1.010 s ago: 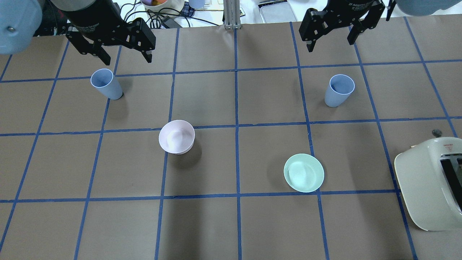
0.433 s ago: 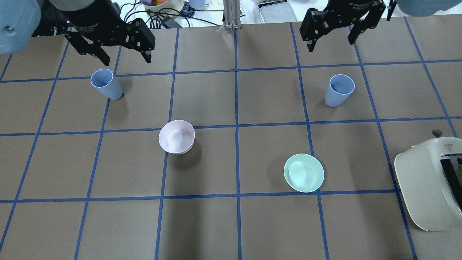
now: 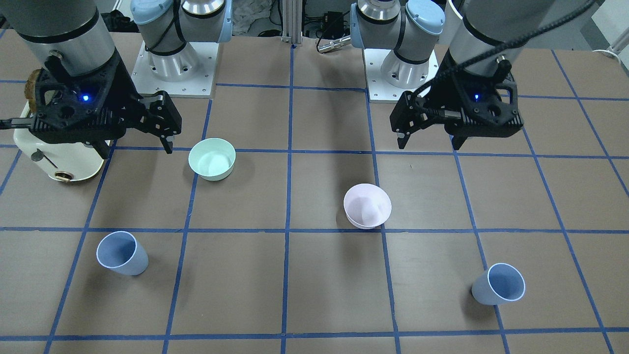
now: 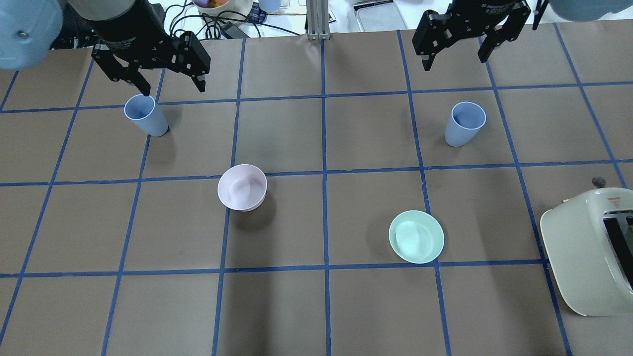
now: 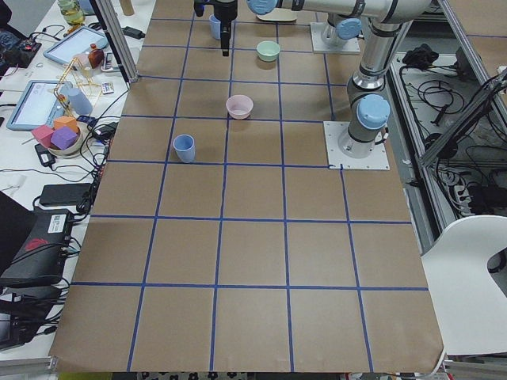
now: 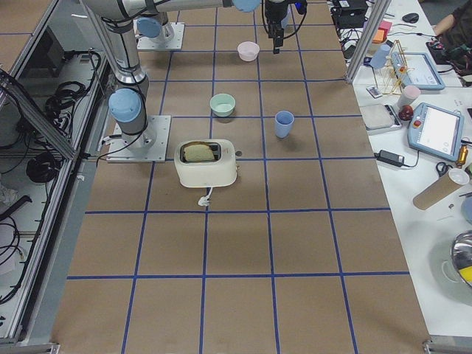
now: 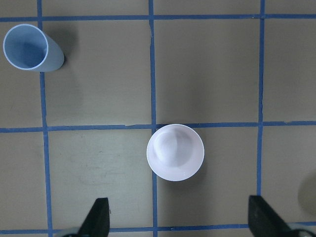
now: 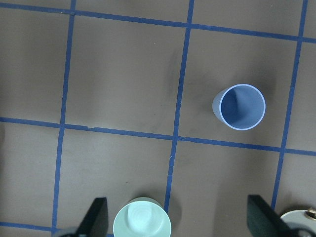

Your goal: Stack blue cups with both arms

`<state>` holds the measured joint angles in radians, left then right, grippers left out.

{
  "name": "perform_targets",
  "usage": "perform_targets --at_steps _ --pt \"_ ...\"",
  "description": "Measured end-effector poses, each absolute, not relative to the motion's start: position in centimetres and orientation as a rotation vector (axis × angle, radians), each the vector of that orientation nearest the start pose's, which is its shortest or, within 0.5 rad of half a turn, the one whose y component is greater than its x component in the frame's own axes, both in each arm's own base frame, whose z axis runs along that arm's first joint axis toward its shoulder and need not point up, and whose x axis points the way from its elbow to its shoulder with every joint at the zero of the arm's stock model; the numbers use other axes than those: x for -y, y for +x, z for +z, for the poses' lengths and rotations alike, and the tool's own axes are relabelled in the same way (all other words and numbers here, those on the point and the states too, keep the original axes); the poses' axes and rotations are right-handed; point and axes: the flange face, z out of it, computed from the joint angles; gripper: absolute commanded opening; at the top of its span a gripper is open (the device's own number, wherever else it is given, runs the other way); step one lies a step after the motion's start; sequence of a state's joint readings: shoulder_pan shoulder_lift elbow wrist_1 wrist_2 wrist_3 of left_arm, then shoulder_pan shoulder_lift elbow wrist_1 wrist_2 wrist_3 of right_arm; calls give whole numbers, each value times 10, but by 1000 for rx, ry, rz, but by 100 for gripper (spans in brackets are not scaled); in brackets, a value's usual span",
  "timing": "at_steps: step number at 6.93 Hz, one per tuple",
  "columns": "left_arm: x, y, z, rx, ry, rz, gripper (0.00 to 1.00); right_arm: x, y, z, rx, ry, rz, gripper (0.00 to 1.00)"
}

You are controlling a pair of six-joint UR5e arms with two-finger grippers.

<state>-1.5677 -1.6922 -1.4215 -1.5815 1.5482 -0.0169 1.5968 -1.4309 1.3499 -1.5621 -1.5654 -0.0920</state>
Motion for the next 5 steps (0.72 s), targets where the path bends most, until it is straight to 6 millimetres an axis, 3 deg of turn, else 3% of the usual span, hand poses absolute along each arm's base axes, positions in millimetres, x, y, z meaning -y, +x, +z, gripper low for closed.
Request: perform_targets --at_steps 1,3,4,5 --pt "570 -115 464 -3164 -42 15 100 553 144 524 -3131 -174 -116 100" --pt "629 -56 375 -3151 -15 -26 100 554 138 526 -3133 -156 -117 100" --pt "649 -32 332 -3106 12 -23 100 552 136 527 -3133 -150 -118 100" --pt "660 -14 301 -3053 23 16 100 551 135 529 -3133 -146 -123 100"
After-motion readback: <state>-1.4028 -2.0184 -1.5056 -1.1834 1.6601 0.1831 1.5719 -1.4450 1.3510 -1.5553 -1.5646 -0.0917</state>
